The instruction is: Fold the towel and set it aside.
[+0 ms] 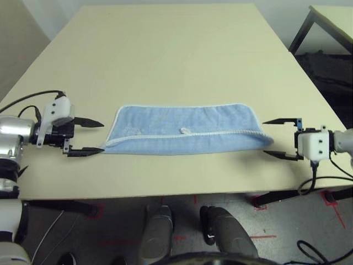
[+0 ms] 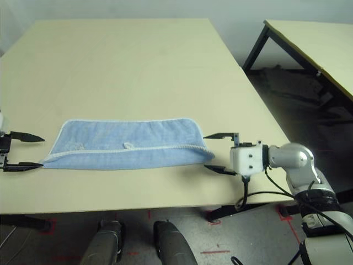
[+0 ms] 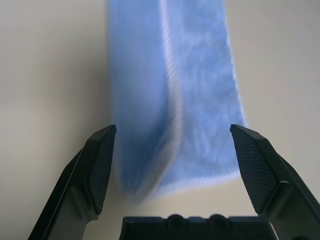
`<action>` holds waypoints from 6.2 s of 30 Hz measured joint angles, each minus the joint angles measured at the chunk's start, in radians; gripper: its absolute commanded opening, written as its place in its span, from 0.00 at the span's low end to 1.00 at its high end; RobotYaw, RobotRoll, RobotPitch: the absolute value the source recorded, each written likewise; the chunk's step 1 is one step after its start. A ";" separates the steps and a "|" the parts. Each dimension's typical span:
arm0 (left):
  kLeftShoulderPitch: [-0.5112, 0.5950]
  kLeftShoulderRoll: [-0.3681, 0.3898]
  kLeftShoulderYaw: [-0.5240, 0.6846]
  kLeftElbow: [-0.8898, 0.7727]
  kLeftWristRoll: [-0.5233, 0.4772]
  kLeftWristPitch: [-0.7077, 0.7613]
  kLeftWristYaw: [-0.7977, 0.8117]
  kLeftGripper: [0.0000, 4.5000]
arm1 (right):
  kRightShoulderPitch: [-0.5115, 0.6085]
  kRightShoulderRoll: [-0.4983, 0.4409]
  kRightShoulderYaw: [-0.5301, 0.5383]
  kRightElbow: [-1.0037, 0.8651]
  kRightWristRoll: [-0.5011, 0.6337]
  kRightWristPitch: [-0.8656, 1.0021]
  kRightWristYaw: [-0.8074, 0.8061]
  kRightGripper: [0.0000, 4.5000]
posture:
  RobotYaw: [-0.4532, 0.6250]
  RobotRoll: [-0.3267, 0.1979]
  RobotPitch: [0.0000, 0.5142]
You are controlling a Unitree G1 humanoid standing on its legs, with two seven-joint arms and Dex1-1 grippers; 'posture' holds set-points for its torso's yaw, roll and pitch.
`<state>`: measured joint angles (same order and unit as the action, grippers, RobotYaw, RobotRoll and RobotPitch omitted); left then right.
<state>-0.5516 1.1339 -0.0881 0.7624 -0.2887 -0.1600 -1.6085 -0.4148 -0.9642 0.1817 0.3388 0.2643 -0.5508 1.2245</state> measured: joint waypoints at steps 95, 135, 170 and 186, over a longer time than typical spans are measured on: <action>-0.393 0.245 -0.336 -0.510 -0.158 0.750 -0.004 0.01 | -0.648 -0.063 0.236 -0.272 -0.091 1.199 0.386 0.00 | 0.46 0.62 0.32; -0.339 -0.160 -0.119 0.356 0.386 -0.304 0.302 0.01 | -0.285 0.081 0.152 0.212 -0.434 0.066 -0.175 0.00 | 0.46 0.62 0.38; -0.266 -0.063 -0.042 0.111 0.169 0.051 0.000 0.01 | -0.391 0.031 0.069 -0.078 -0.094 0.794 0.346 0.00 | 0.45 0.62 0.37; -0.442 -0.105 -0.054 0.403 0.332 -0.090 0.079 0.01 | -0.676 0.234 0.083 0.481 -0.302 0.510 0.216 0.00 | 0.45 0.62 0.37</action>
<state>-0.9935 1.0294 -0.1418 1.1653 0.0435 -0.2497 -1.5291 -1.0906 -0.7307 0.2646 0.8198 -0.0374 -0.0408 1.4402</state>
